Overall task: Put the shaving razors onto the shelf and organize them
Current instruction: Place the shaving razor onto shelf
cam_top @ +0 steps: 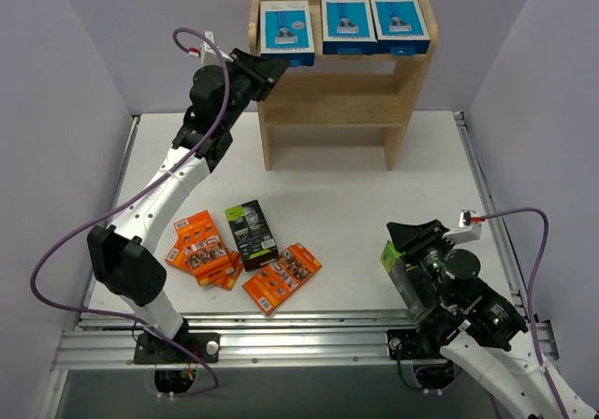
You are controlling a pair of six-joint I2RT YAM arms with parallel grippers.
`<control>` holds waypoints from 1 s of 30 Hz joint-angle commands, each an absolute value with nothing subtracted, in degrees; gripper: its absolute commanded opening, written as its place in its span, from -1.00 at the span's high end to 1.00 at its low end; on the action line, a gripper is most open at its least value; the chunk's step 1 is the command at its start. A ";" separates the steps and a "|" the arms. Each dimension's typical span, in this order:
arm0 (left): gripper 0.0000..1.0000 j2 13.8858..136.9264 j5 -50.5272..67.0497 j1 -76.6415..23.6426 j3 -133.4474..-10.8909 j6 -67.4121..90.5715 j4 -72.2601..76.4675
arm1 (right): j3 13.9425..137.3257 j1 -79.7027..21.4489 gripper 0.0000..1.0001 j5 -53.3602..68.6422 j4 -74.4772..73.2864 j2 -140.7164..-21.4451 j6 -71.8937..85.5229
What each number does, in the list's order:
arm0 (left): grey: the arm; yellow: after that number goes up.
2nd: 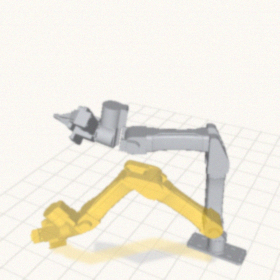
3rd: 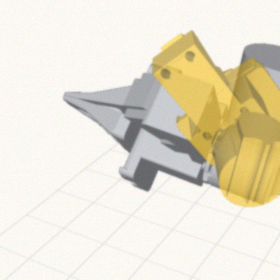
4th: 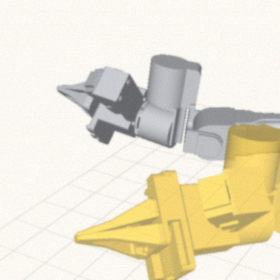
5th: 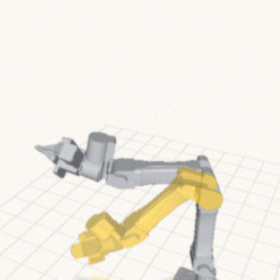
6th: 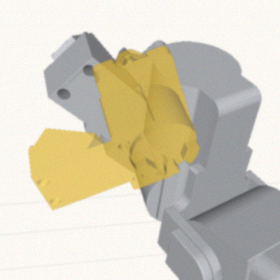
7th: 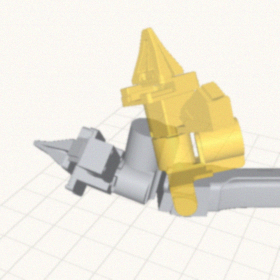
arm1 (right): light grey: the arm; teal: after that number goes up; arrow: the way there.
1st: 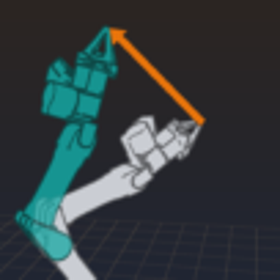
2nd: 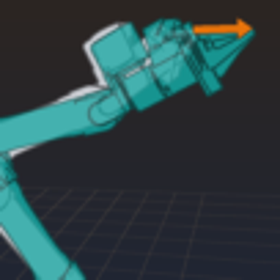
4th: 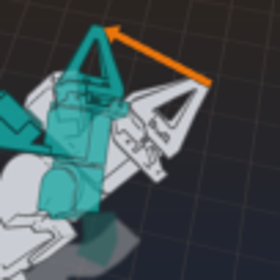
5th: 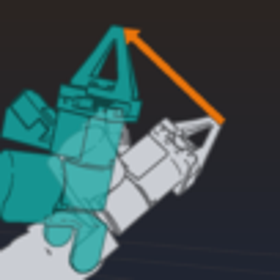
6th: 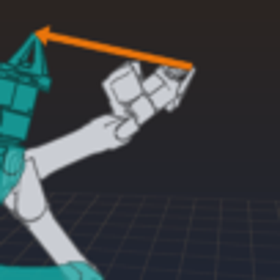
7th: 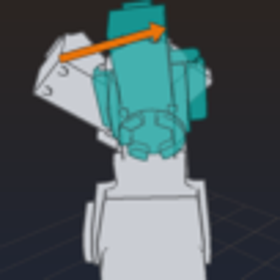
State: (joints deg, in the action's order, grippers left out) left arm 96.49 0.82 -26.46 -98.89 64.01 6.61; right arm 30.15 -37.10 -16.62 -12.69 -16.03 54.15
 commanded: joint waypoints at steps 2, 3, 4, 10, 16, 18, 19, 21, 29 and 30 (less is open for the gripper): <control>0.53 97.29 0.53 -26.02 -102.57 63.54 8.44 | 30.15 -36.74 0.44 -19.25 -13.36 -14.94 53.88; 0.57 97.38 0.53 -26.02 -102.66 63.46 8.18 | 30.15 -36.83 0.45 -19.25 -13.53 -14.85 53.96; 0.60 97.47 -0.08 -26.02 -102.66 63.46 8.17 | 30.15 -36.83 0.45 -19.34 -13.80 -14.77 53.88; 0.95 98.70 -0.18 -26.02 -104.06 61.79 7.47 | 30.06 -36.83 0.46 -19.69 -14.06 -14.50 53.70; 0.95 100.46 -0.09 -26.02 -107.66 60.91 4.57 | 30.06 -36.83 0.46 -19.95 -14.33 -14.24 53.44; 0.95 100.81 0.00 -26.02 -108.28 61.00 4.31 | 30.06 -36.83 0.46 -20.04 -14.41 -14.15 53.52; 0.95 101.25 0.00 -26.02 -108.37 61.08 4.31 | 29.97 -36.83 0.46 -20.30 -14.50 -14.06 53.53; 0.95 101.77 0.00 -25.93 -108.81 61.26 4.22 | 29.97 -36.83 0.46 -20.39 -14.41 -13.98 53.35; 0.95 103.45 2.63 -25.40 -110.13 62.31 4.04 | 29.80 -36.83 0.47 -20.57 -14.68 -13.89 53.26; 0.95 103.88 3.42 -25.23 -110.30 62.49 4.04 | 29.71 -36.83 0.47 -20.65 -14.68 -13.89 53.26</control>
